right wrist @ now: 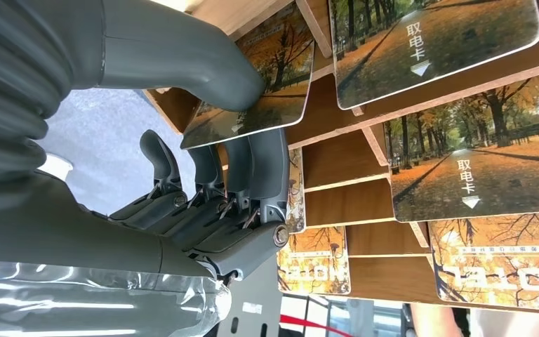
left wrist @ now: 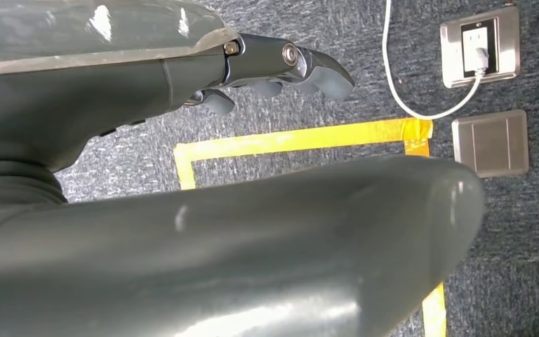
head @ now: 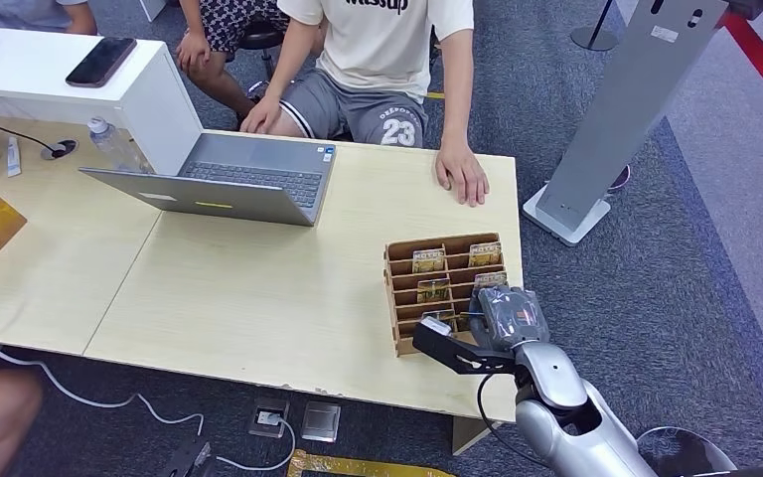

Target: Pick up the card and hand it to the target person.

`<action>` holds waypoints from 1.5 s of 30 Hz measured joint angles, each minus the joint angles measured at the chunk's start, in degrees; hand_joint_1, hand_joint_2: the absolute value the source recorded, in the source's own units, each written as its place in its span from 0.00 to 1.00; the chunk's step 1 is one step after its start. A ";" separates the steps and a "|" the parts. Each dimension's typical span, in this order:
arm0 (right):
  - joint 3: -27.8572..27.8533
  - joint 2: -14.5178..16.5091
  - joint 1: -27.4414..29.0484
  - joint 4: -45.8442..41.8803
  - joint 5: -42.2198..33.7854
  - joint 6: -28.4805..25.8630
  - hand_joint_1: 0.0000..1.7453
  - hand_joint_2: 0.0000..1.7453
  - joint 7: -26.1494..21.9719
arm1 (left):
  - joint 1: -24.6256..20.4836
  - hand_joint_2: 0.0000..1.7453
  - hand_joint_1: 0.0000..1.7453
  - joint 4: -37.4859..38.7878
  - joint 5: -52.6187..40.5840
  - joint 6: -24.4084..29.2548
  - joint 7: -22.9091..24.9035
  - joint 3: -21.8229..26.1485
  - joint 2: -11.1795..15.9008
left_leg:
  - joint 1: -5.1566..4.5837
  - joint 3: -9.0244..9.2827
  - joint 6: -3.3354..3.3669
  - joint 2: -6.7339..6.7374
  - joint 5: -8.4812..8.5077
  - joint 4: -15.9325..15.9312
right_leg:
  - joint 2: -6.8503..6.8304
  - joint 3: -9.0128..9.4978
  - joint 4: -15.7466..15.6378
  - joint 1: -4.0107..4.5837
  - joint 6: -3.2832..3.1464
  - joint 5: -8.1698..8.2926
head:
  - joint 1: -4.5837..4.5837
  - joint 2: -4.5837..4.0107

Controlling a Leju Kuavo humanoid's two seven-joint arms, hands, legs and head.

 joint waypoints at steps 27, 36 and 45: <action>-1.44 -4.74 -8.92 -24.34 -6.84 6.02 0.79 1.00 -4.26 | 0.04 0.00 0.00 0.00 1.01 -0.27 0.37 0.02 0.20 | 0.00 -0.03 0.00 0.00 0.00 0.03 | 0.00 0.00 0.01 0.00 0.00 0.01 | 0.00 0.00; -2.11 -0.73 -10.67 -15.87 -2.20 -12.92 0.79 1.00 -14.95 | -0.18 0.00 0.00 0.00 0.02 -0.41 -0.01 -0.01 -0.39 | 0.00 -0.06 0.00 -0.02 0.00 0.03 | -0.01 0.00 0.01 0.00 0.00 0.01 | 0.01 0.00; -2.43 3.04 -14.01 -2.30 0.99 -25.22 0.79 1.00 -18.26 | -0.91 0.00 0.00 0.00 -0.54 -0.41 0.10 -0.32 -0.84 | 0.00 -0.06 0.00 -0.05 0.00 0.03 | -0.03 -0.01 0.02 0.00 0.00 0.01 | -0.04 0.00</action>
